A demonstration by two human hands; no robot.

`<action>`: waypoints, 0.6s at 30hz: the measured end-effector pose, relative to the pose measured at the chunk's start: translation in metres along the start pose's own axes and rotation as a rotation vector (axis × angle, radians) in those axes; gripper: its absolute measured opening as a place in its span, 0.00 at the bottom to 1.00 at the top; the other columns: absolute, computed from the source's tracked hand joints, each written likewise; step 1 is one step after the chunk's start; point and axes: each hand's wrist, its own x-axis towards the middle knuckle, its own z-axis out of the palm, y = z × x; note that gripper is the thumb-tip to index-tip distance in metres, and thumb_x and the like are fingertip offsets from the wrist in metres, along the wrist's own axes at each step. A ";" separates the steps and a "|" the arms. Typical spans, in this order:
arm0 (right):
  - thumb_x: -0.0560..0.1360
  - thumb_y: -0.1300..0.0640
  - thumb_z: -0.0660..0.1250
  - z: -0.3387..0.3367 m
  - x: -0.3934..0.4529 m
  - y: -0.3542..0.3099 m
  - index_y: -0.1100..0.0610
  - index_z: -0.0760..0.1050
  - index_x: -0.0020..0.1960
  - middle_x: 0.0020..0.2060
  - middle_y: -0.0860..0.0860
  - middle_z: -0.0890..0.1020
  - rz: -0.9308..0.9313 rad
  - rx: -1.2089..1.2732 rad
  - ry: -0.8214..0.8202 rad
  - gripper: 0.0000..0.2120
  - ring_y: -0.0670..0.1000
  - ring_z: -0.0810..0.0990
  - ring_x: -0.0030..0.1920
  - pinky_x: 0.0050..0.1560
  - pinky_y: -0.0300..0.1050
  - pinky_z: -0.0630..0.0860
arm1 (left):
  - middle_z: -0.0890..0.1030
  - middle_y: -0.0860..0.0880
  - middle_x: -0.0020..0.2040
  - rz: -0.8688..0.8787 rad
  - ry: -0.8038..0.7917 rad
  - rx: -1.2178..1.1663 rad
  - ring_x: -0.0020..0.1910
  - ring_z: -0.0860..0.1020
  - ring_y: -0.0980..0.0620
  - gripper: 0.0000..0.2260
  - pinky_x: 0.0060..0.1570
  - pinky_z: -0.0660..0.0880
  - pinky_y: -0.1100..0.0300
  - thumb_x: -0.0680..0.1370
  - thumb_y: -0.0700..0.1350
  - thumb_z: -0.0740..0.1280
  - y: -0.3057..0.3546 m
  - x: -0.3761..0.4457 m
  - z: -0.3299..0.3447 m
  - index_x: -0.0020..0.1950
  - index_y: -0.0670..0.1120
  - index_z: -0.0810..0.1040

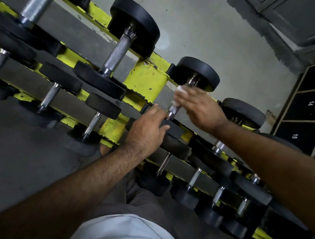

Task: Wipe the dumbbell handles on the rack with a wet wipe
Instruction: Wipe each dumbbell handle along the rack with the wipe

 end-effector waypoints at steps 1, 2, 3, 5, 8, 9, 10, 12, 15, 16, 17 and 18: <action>0.83 0.58 0.53 0.000 0.000 0.003 0.61 0.73 0.72 0.72 0.57 0.73 0.069 -0.008 0.028 0.21 0.60 0.69 0.74 0.72 0.62 0.67 | 0.74 0.47 0.69 -0.003 0.012 0.002 0.71 0.71 0.49 0.11 0.64 0.74 0.51 0.79 0.46 0.68 0.000 -0.001 0.001 0.60 0.45 0.76; 0.83 0.59 0.54 0.004 0.000 0.000 0.61 0.72 0.73 0.73 0.58 0.72 0.082 -0.001 0.041 0.21 0.60 0.67 0.75 0.72 0.62 0.66 | 0.74 0.47 0.69 -0.004 0.023 0.003 0.71 0.70 0.49 0.10 0.64 0.74 0.51 0.79 0.45 0.67 0.000 -0.002 0.002 0.60 0.45 0.76; 0.82 0.60 0.55 0.011 -0.003 -0.008 0.62 0.71 0.73 0.73 0.59 0.72 0.035 0.026 0.040 0.21 0.61 0.67 0.75 0.75 0.61 0.63 | 0.74 0.47 0.69 0.004 0.031 0.006 0.72 0.69 0.49 0.10 0.65 0.73 0.51 0.79 0.44 0.67 0.001 -0.003 0.003 0.60 0.45 0.76; 0.81 0.57 0.54 0.021 -0.012 -0.021 0.62 0.71 0.73 0.73 0.59 0.72 -0.127 0.074 -0.014 0.23 0.60 0.67 0.75 0.78 0.55 0.56 | 0.75 0.48 0.67 0.027 0.054 0.015 0.74 0.67 0.50 0.10 0.67 0.72 0.50 0.80 0.42 0.66 0.006 -0.006 0.008 0.61 0.44 0.76; 0.82 0.58 0.54 0.017 -0.011 -0.005 0.60 0.72 0.73 0.72 0.57 0.73 -0.122 0.025 0.056 0.22 0.60 0.69 0.74 0.77 0.55 0.58 | 0.76 0.46 0.64 0.021 0.125 0.038 0.75 0.65 0.48 0.11 0.68 0.71 0.49 0.80 0.38 0.63 0.016 -0.011 0.017 0.61 0.42 0.77; 0.82 0.60 0.54 0.016 -0.008 0.003 0.60 0.72 0.73 0.73 0.57 0.72 -0.035 0.011 0.116 0.21 0.60 0.69 0.74 0.75 0.58 0.63 | 0.76 0.45 0.65 0.007 0.147 0.055 0.75 0.65 0.47 0.12 0.69 0.70 0.50 0.79 0.37 0.62 0.019 -0.012 0.021 0.62 0.41 0.76; 0.82 0.61 0.54 0.014 -0.006 0.008 0.61 0.71 0.74 0.74 0.57 0.72 0.052 0.015 0.148 0.21 0.60 0.69 0.74 0.72 0.60 0.66 | 0.75 0.44 0.67 -0.005 0.163 0.077 0.76 0.64 0.47 0.13 0.71 0.69 0.50 0.79 0.38 0.63 0.022 -0.014 0.025 0.64 0.40 0.76; 0.82 0.61 0.53 0.021 -0.006 0.002 0.63 0.70 0.74 0.74 0.59 0.70 0.071 0.045 0.158 0.22 0.62 0.67 0.75 0.72 0.61 0.66 | 0.72 0.42 0.70 -0.014 0.165 0.141 0.77 0.62 0.45 0.17 0.74 0.64 0.52 0.79 0.43 0.65 0.029 -0.016 0.031 0.67 0.40 0.73; 0.84 0.57 0.51 0.038 -0.020 -0.010 0.62 0.66 0.77 0.76 0.60 0.66 -0.158 0.063 0.086 0.23 0.61 0.62 0.77 0.77 0.59 0.59 | 0.71 0.43 0.71 -0.036 0.163 0.182 0.77 0.60 0.46 0.22 0.74 0.63 0.52 0.78 0.51 0.69 0.032 -0.017 0.039 0.67 0.41 0.73; 0.84 0.58 0.52 0.038 -0.022 -0.005 0.62 0.64 0.77 0.77 0.59 0.65 -0.182 0.052 0.096 0.23 0.61 0.61 0.78 0.77 0.58 0.58 | 0.72 0.43 0.70 -0.037 0.179 0.192 0.77 0.60 0.46 0.21 0.74 0.65 0.52 0.78 0.51 0.69 0.030 -0.016 0.040 0.66 0.42 0.74; 0.83 0.59 0.53 0.037 -0.020 0.004 0.62 0.64 0.78 0.77 0.59 0.65 -0.165 0.040 0.138 0.23 0.60 0.61 0.78 0.77 0.58 0.59 | 0.73 0.44 0.70 -0.032 0.195 0.200 0.77 0.61 0.47 0.20 0.72 0.67 0.52 0.78 0.51 0.70 0.027 -0.015 0.040 0.65 0.42 0.74; 0.83 0.61 0.55 0.036 -0.016 0.013 0.62 0.64 0.78 0.77 0.59 0.65 -0.106 0.041 0.185 0.23 0.60 0.62 0.78 0.75 0.59 0.62 | 0.73 0.44 0.69 -0.032 0.201 0.196 0.77 0.62 0.47 0.19 0.71 0.68 0.52 0.78 0.51 0.70 0.025 -0.014 0.040 0.64 0.42 0.74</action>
